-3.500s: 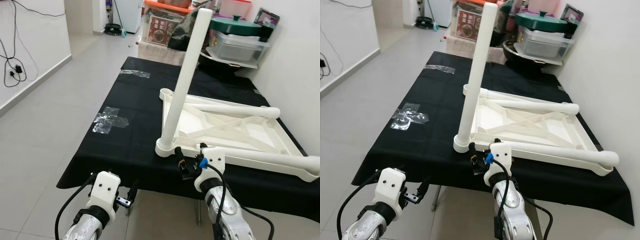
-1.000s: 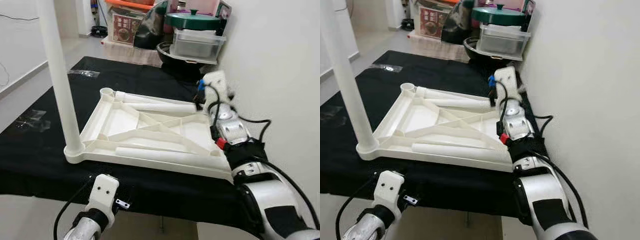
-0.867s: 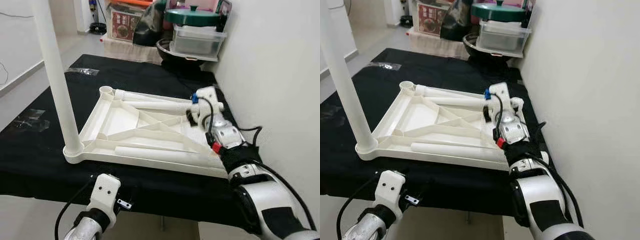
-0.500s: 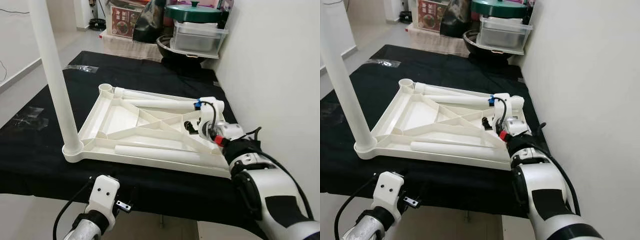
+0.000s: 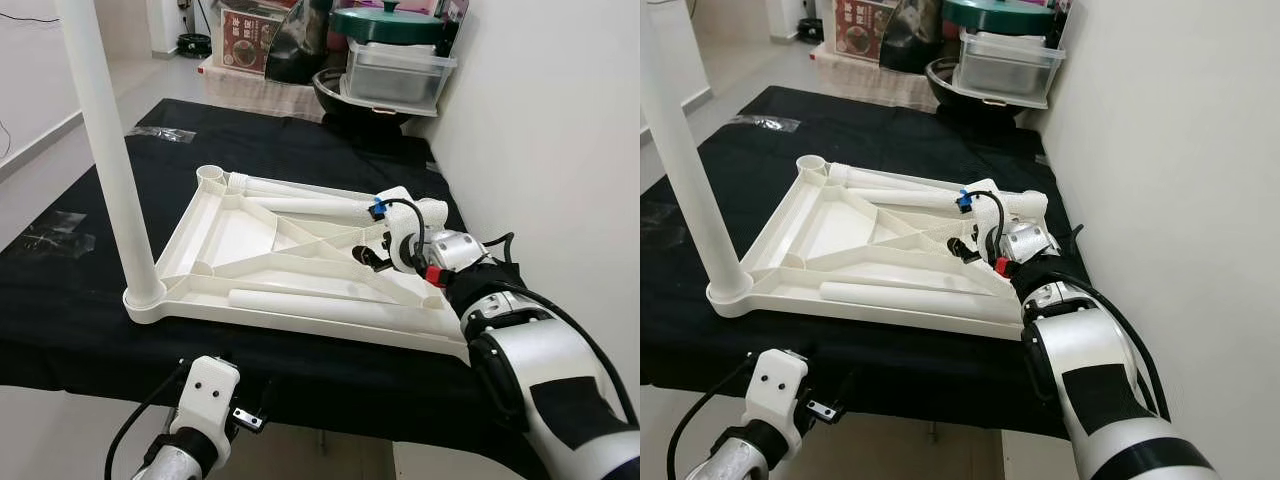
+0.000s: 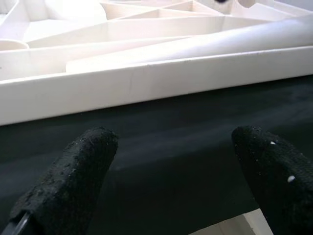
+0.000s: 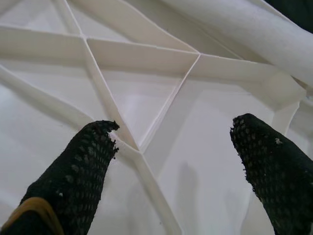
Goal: Building children table
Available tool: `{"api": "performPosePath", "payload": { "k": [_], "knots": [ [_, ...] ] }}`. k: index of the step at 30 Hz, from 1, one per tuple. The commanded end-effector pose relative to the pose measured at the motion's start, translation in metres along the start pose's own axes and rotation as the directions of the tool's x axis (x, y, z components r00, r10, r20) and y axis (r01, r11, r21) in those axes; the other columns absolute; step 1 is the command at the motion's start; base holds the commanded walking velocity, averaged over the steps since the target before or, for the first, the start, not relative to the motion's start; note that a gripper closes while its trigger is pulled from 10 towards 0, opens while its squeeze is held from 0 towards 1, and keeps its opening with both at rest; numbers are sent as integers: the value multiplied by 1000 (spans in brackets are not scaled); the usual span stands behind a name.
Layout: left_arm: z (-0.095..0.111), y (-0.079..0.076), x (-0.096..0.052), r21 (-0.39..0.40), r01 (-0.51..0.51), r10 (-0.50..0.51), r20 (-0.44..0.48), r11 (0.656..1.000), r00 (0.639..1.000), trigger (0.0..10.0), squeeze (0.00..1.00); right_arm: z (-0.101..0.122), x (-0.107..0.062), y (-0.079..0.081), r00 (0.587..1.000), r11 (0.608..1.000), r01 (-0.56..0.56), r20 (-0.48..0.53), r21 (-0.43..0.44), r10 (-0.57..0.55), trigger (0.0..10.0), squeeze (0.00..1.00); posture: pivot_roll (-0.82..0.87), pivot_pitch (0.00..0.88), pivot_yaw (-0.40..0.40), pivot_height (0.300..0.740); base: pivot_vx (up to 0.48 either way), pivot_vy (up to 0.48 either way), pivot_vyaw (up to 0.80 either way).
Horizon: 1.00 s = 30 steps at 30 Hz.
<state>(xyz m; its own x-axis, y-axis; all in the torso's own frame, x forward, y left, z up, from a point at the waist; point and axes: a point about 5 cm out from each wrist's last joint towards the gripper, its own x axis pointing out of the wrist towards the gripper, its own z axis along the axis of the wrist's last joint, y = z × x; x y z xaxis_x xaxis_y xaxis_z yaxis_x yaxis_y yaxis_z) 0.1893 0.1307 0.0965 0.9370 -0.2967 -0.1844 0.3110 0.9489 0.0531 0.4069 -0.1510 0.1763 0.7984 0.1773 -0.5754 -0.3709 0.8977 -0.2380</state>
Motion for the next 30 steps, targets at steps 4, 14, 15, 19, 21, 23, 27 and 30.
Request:
{"api": "performPosePath", "payload": {
  "k": [4, 14, 15, 19, 21, 23, 27, 30],
  "knots": [
    [1, -5, -3, -10, 13, -13, -8, 1000, 1000, 10000, 0, -2, -2, -8, 999, 994, -4, -38, -112, 0, 10000, 0, 126, 62, -185, 740, 0, 0, 0],
    [5, -9, -8, -12, 15, -15, -5, 1000, 1000, 10000, 0, -2, -3, -2, 992, 976, -99, -91, -196, 82, 10000, 0, 118, 98, -196, 740, 0, 0, 0],
    [5, -9, -8, -12, 15, -15, -5, 1000, 1000, 10000, 0, -2, -3, -2, 992, 976, -99, -91, -196, 82, 10000, 0, 118, 98, -196, 740, 0, 0, 0],
    [8, -12, -14, -15, 15, -15, -3, 1000, 1000, 10000, 0, -3, -2, 0, 988, 968, -124, -113, -217, 101, 10000, 0, 116, 128, -201, 740, 0, 0, 0],
    [9, -14, -18, -19, 16, -16, -3, 1000, 1000, 10000, 0, -4, -2, 2, 987, 964, -128, -122, -232, 102, 10000, 0, 117, 142, -205, 740, 0, 0, 0],
    [11, -15, -21, -22, 18, -18, -4, 1000, 1000, 10000, 0, -4, -1, 3, 986, 956, -136, -133, -259, 104, 10000, 0, 115, 156, -206, 740, 0, 0, 0],
    [14, -19, -31, -30, 20, -20, -5, 999, 1000, 10000, 0, -2, -2, 4, 984, 946, -147, -143, -288, 109, 10000, 0, 106, 194, -215, 740, 0, 0, 0],
    [20, -21, -37, -26, 19, -19, 14, 999, 1000, 10000, 0, 1, -3, 3, 983, 940, -148, -146, -306, 107, 10000, 0, 96, 203, -218, 740, 0, 0, 0]
  ]
}}
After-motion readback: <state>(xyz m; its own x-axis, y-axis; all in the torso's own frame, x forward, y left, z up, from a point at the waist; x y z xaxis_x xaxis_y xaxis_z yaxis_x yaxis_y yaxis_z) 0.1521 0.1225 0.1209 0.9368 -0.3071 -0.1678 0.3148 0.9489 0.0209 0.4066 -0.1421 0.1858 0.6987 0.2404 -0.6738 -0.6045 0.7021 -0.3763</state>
